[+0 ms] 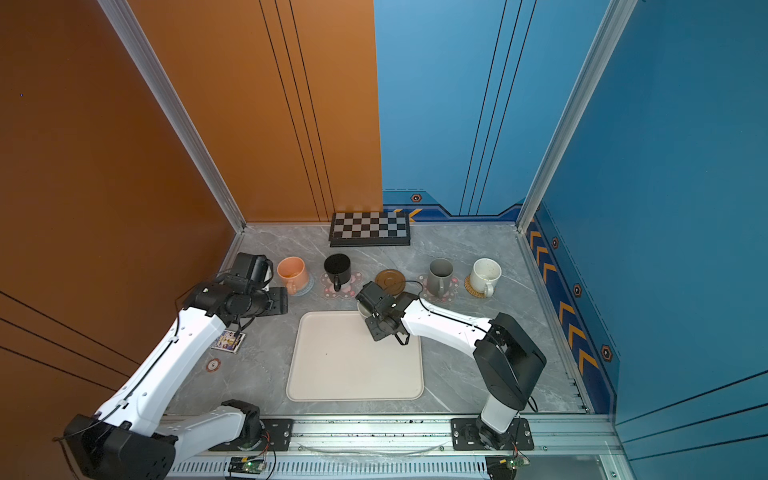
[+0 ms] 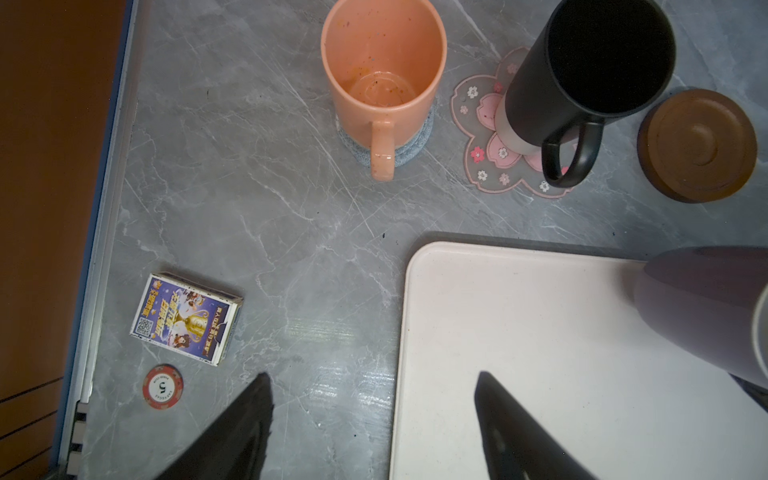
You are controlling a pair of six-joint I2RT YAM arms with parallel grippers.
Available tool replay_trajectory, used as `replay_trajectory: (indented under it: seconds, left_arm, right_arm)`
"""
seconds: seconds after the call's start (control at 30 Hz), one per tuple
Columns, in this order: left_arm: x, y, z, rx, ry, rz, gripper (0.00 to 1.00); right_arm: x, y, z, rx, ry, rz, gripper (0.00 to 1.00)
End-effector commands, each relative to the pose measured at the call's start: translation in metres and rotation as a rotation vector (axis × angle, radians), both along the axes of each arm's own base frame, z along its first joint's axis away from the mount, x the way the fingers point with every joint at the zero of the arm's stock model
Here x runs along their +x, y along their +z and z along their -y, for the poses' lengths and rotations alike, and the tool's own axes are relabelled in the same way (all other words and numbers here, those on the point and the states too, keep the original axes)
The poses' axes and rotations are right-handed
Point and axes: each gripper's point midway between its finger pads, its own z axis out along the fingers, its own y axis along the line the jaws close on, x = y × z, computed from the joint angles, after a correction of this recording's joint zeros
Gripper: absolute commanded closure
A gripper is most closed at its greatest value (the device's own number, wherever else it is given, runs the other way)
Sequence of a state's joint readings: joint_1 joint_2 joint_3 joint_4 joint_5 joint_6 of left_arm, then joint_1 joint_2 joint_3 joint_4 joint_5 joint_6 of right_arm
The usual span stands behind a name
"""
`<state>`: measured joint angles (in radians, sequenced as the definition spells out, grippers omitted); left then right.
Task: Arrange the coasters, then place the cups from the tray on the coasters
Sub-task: 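Grip the lavender mug rim and carry it toward the wooden coaster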
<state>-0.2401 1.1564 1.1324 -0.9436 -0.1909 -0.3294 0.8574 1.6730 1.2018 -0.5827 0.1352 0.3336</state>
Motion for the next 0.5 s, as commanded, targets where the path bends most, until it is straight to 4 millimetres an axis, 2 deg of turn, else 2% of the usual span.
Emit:
replay_trajectory:
  seconds: [0.0,0.27,0.33,0.47]
  left_arm:
    - [-0.003,-0.010,-0.005,0.022,0.009,-0.044,0.23]
    - [0.005,-0.005,-0.009,0.037,0.046,-0.032,0.23]
    - [0.007,-0.001,-0.010,0.036,0.052,-0.020,0.23]
    - [0.011,0.004,-0.011,0.037,0.064,-0.007,0.23]
  right_arm:
    - [0.035,0.043,0.005,0.065,-0.082,0.118,1.00]
    - [0.079,0.061,0.022,0.099,-0.186,0.156,1.00]
    - [0.094,0.062,0.034,0.101,-0.235,0.163,1.00]
    - [0.108,0.059,0.034,0.122,-0.259,0.151,1.00]
